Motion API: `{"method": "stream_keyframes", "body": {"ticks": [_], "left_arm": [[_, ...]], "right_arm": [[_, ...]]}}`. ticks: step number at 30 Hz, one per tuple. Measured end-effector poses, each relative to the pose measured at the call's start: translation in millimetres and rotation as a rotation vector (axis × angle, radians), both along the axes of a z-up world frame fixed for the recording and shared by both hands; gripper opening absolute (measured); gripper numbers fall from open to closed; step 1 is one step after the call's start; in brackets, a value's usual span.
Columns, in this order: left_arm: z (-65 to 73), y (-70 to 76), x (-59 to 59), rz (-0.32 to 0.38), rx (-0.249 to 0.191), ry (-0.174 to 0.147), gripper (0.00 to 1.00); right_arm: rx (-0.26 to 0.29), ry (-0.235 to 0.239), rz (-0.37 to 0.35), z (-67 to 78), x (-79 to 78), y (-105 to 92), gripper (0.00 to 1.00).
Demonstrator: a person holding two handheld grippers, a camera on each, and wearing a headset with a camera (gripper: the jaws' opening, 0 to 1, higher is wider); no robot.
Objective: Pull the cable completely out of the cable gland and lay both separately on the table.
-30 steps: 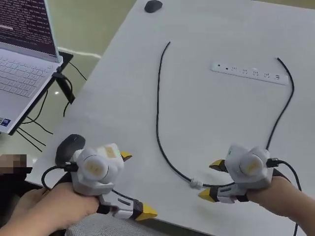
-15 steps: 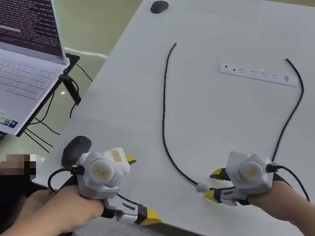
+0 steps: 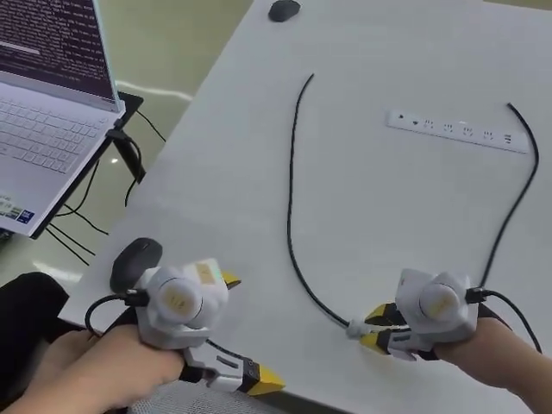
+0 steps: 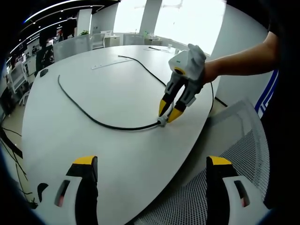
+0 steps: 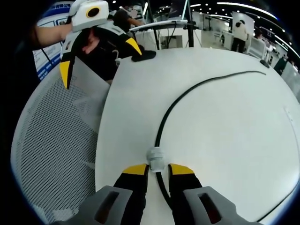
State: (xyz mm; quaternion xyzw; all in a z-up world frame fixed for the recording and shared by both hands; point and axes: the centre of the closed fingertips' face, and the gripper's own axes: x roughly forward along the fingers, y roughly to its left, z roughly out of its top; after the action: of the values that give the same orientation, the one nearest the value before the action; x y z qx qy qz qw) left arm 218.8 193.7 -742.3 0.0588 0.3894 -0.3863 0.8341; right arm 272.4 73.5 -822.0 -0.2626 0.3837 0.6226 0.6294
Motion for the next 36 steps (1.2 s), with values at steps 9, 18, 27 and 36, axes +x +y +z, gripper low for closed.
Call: {"method": "stream_keyframes", "body": {"ticks": [9, 18, 27, 36], "left_arm": [[-2.5, 2.3, 0.1, 0.001, 0.007, 0.005, 0.96], [-2.6, -3.4, -0.5, -0.009, -0.002, 0.006, 0.95], [6.6, -15.4, 3.8, -0.025, -0.013, -0.015, 0.94], [20.2, -34.2, 8.5, -0.041, -0.046, -0.041, 0.94]], "right_arm": [[0.010, 0.011, 0.012, -0.4, -2.0, 3.3, 0.09], [0.017, 0.032, -0.003, 2.2, -3.3, 1.9, 0.08], [0.037, 0.049, -0.026, 19.9, -6.0, -0.7, 0.07], [0.066, 0.044, -0.024, 50.5, -15.6, -2.4, 0.07]]}}
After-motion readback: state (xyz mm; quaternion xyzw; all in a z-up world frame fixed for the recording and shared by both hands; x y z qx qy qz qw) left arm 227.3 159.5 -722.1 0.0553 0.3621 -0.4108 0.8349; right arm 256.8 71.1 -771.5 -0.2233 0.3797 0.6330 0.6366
